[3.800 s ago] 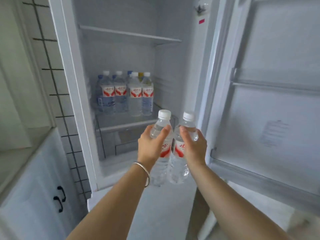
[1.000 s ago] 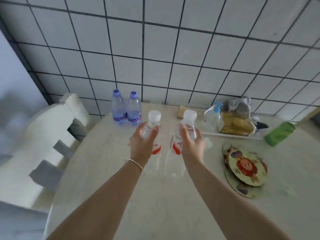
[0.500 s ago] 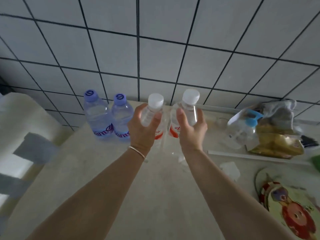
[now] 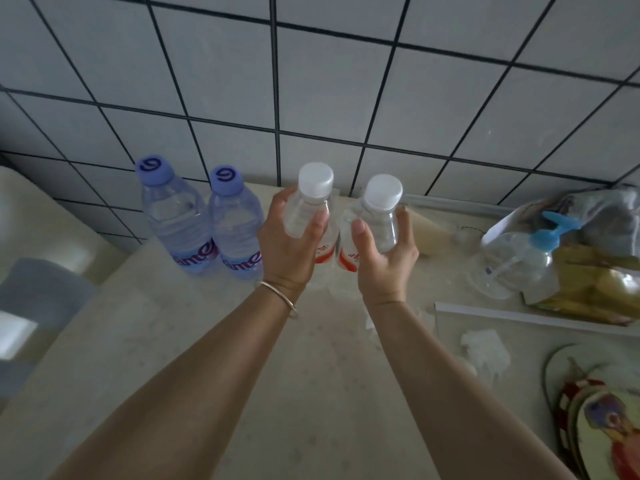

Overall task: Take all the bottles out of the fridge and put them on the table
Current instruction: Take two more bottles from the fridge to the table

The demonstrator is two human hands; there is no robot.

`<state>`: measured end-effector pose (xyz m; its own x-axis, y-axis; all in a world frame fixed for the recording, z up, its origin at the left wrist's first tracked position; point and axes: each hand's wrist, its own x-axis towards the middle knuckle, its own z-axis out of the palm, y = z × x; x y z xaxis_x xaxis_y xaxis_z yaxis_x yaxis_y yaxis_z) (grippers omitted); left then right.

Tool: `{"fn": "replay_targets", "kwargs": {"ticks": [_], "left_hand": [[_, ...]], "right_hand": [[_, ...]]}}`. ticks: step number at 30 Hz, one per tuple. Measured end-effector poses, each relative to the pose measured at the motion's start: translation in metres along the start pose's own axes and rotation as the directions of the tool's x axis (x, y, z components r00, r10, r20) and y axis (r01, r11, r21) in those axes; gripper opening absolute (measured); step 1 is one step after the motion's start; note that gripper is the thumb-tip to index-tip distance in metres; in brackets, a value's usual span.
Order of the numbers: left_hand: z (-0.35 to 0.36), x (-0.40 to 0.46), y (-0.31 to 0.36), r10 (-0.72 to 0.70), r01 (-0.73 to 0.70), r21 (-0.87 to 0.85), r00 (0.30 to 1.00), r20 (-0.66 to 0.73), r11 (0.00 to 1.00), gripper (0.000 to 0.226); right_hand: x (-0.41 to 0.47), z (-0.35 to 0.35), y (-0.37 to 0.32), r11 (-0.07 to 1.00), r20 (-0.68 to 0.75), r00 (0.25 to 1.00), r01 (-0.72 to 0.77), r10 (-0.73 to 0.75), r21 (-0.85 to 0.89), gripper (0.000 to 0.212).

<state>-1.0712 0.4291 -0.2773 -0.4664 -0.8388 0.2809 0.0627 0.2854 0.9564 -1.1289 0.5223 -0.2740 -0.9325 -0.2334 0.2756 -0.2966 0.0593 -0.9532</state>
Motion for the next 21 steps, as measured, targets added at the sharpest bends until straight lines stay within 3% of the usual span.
{"fn": "replay_targets", "kwargs": {"ticks": [3, 6, 9, 11, 15, 21], "left_hand": [[-0.002, -0.002, 0.002, -0.053, 0.053, -0.012, 0.998, 0.038, 0.999, 0.081], [-0.006, -0.009, 0.010, -0.153, 0.154, -0.004, 0.985, 0.081, 0.988, 0.083], [-0.012, -0.022, 0.031, -0.278, 0.282, -0.017, 0.954, 0.110, 0.959, 0.083], [-0.020, -0.036, 0.050, -0.330, 0.332, -0.026, 0.941, 0.068, 0.943, 0.079], [-0.051, -0.072, 0.095, -0.323, 0.323, 0.003, 0.946, 0.015, 0.946, 0.072], [-0.115, -0.149, 0.159, -0.282, 0.283, 0.028, 0.959, -0.026, 0.959, 0.067]], "right_hand": [[-0.003, -0.005, -0.001, 1.000, 0.046, 0.999, -0.004, 0.005, -0.018, 0.062], [-0.005, -0.016, -0.005, 0.992, 0.195, 0.974, -0.107, 0.117, -0.062, 0.056], [-0.016, -0.033, -0.013, 0.963, 0.249, 0.934, -0.224, 0.256, -0.149, 0.090], [-0.029, -0.047, -0.029, 0.942, 0.205, 0.934, -0.243, 0.292, -0.233, 0.094], [-0.060, -0.076, -0.073, 0.908, 0.154, 0.948, -0.208, 0.279, -0.363, 0.091], [-0.146, -0.121, -0.136, 0.920, 0.275, 0.924, -0.158, 0.266, -0.360, 0.078]]}}
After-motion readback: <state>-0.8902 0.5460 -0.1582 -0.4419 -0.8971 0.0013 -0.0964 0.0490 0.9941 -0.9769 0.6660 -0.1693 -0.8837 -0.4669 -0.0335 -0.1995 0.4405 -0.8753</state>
